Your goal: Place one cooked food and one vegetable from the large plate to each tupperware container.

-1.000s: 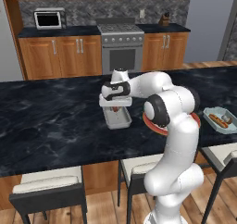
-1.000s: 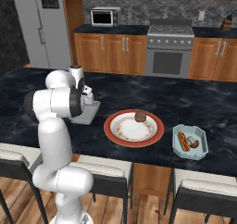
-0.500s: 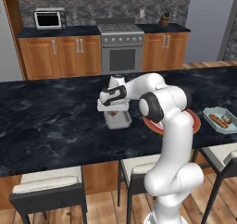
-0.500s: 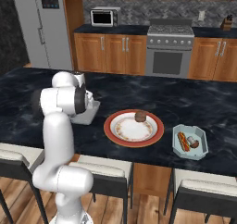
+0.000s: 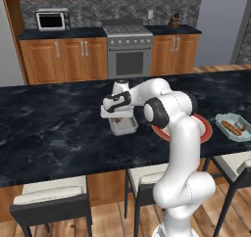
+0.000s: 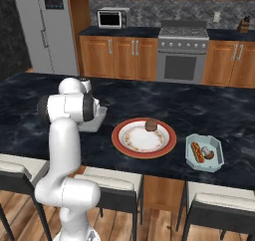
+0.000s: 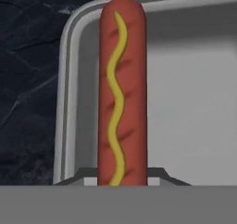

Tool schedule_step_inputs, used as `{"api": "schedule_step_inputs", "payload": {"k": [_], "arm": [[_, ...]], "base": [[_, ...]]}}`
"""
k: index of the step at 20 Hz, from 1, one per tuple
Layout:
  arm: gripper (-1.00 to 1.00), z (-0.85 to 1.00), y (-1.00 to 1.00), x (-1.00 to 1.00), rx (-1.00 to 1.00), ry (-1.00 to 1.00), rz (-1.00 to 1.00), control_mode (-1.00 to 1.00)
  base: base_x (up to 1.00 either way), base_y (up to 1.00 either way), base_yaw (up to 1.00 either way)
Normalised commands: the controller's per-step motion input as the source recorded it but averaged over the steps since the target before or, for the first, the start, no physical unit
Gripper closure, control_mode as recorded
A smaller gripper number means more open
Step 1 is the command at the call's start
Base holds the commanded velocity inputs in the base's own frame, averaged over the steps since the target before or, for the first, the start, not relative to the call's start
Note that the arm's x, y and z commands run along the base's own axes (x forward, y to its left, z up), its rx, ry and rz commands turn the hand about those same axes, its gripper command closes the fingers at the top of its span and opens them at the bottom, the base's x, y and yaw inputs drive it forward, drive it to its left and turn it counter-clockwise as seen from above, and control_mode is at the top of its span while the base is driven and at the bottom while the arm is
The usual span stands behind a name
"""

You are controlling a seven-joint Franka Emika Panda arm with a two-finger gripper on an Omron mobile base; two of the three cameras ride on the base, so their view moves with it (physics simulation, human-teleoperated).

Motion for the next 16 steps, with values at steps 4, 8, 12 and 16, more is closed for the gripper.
{"api": "schedule_step_inputs", "payload": {"k": [4, 8, 12, 16], "arm": [[-1.00, -0.27, 0.12, -0.04, 0.00, 0.02, 0.00, -1.00], [-1.00, -0.04, -0.05, -0.50, 0.00, 0.01, 0.00, -1.00], [-1.00, 0.00, -0.14, -0.77, 0.00, 0.00, 0.00, -1.00], [-1.00, 0.24, -0.13, -0.69, 0.00, -0.01, 0.00, -1.00]], "base": [[0.00, 0.00, 0.00], [0.00, 0.00, 0.00], [0.00, 0.00, 0.00], [0.00, 0.00, 0.00]]}}
